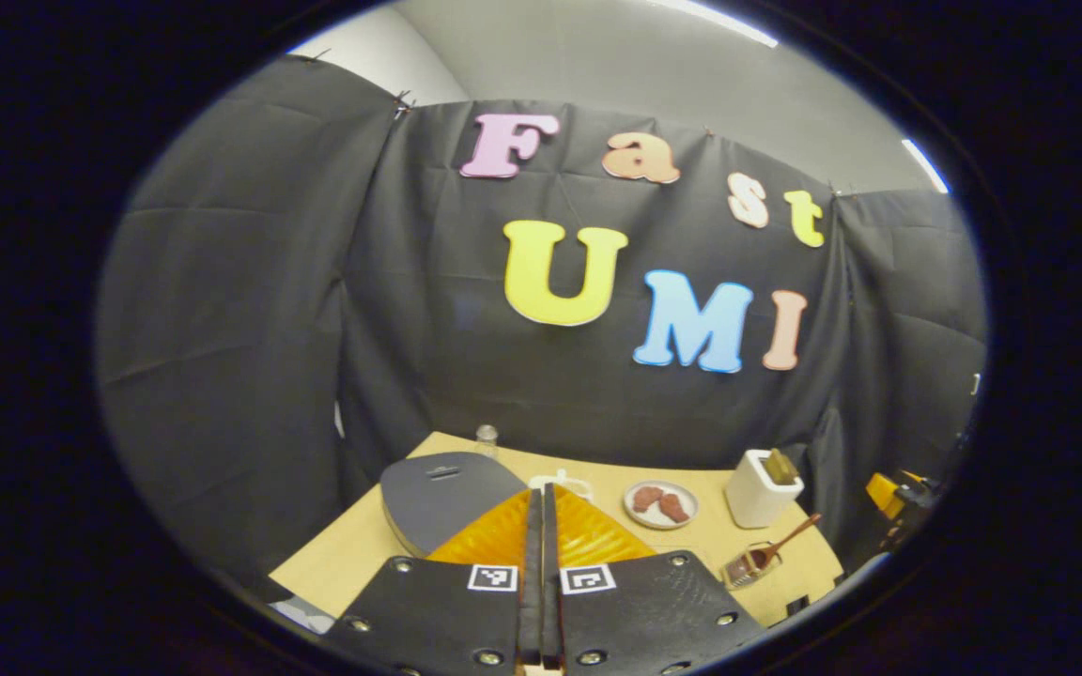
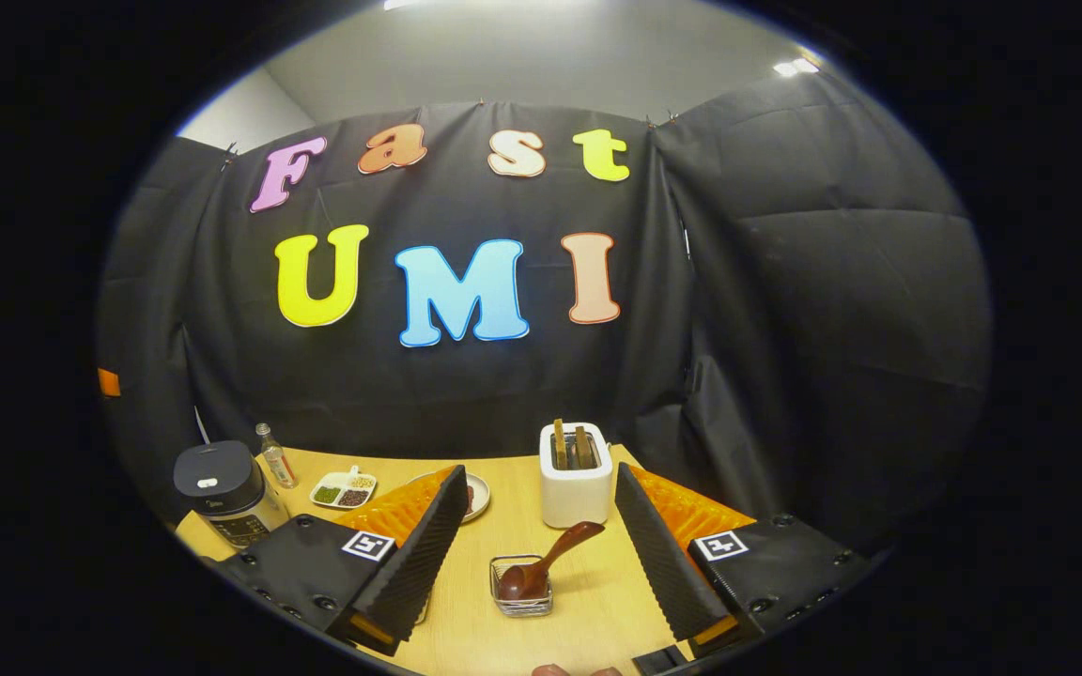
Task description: Close the left gripper, press the button to open the rice cooker; take a wooden spoon from the chopstick holder with the right hand, scoop a spoonful of rice and pour it into the rice cooker, then put the wooden spoon back into the chopstick holder.
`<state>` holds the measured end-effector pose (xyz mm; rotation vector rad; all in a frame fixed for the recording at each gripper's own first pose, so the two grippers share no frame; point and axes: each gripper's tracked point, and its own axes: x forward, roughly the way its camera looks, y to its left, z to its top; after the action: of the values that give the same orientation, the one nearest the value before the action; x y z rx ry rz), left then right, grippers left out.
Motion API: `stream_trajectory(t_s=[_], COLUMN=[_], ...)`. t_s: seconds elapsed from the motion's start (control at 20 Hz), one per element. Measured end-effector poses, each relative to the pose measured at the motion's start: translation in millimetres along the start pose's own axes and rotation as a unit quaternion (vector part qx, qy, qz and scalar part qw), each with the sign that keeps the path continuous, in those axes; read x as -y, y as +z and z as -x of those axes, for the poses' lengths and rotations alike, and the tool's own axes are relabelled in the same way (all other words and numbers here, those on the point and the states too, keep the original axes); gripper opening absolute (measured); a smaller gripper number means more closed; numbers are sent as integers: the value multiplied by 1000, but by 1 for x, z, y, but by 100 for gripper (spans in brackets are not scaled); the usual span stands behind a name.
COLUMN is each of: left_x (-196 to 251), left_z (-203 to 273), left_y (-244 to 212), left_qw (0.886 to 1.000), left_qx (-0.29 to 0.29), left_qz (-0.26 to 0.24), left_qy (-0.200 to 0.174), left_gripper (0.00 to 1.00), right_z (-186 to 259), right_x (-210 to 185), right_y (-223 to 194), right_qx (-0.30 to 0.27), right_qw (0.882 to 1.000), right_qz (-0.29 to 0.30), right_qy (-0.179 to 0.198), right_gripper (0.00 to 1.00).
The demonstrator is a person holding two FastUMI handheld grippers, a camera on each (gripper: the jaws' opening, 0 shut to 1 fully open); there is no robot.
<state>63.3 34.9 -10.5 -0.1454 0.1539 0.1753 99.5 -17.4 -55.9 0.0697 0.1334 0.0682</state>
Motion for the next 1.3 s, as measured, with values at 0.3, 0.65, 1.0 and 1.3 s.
stream_trajectory(t_s=[0.3, 0.65, 1.0, 1.3], left_x=[-30, -31, -31, -27], left_z=[-60, -121, -168, -191], left_y=[-25, -67, -132, -160], left_qw=[997, 986, 968, 958], left_qx=[-64, -145, -223, -258], left_qz=[21, 12, 7, -7], left_qy=[-24, -87, -114, -126], left_gripper=[0, 1, 1, 2], right_z=[-1, 13, 34, 46], right_x=[-23, -36, -50, -54], right_y=[-1, -14, -41, -56], right_qx=[3, -4, -24, -39], right_qw=[1000, 998, 995, 993], right_qz=[13, 7, 6, 15], right_qy=[-26, -69, -99, -112], right_gripper=[100, 100, 97, 97])
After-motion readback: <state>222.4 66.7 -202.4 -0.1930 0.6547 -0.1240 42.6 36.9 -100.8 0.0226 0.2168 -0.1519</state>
